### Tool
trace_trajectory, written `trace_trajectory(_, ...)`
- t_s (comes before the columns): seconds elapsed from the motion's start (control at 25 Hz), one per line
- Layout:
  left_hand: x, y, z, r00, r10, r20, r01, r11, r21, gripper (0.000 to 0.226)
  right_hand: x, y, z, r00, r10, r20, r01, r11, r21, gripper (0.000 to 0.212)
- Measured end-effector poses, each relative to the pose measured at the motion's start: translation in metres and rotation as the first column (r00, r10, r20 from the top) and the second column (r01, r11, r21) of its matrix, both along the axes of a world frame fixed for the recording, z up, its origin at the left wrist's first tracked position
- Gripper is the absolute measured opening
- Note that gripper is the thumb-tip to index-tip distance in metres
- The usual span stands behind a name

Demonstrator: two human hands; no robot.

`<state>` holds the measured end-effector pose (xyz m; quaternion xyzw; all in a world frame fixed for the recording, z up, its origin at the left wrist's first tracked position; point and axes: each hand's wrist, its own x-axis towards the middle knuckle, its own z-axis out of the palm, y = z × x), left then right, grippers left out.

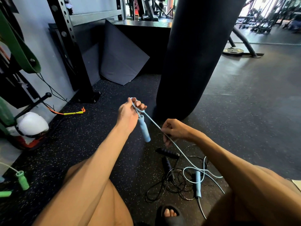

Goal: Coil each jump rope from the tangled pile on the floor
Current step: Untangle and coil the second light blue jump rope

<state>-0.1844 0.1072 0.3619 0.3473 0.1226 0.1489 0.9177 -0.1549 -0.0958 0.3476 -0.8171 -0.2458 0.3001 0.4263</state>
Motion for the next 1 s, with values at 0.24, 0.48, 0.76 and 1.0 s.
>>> trace_trajectory(0.24, 0.001, 0.002, -0.01, 0.982, 0.19, 0.007, -0.176, 0.89, 0.421, 0.029, 0.0, 0.007, 0.007, 0.941, 0.192, 0.278, -0.169, 0.98, -0.106, 0.004)
trace_trajectory(0.48, 0.0, -0.011, -0.021, 0.997, 0.063, -0.048, -0.005, 0.661, 0.75, 0.03, -0.001, 0.01, 0.025, 0.785, 0.077, 0.614, -0.131, 0.99, 0.043, 0.008)
trace_trajectory(0.76, -0.007, -0.029, -0.022, 0.92, -0.323, -0.222, 0.371, 0.537, 0.758, 0.043, 0.009, 0.003, 0.029, 0.708, -0.176, 0.684, 0.018, 0.973, 0.231, 0.011)
trace_trajectory(1.0, -0.011, -0.029, -0.009, 0.791, -0.583, -0.184, 0.587, 0.638, 0.498, 0.043, 0.021, -0.005, 0.022, 0.748, -0.3, 0.592, 0.18, 0.95, 0.254, 0.022)
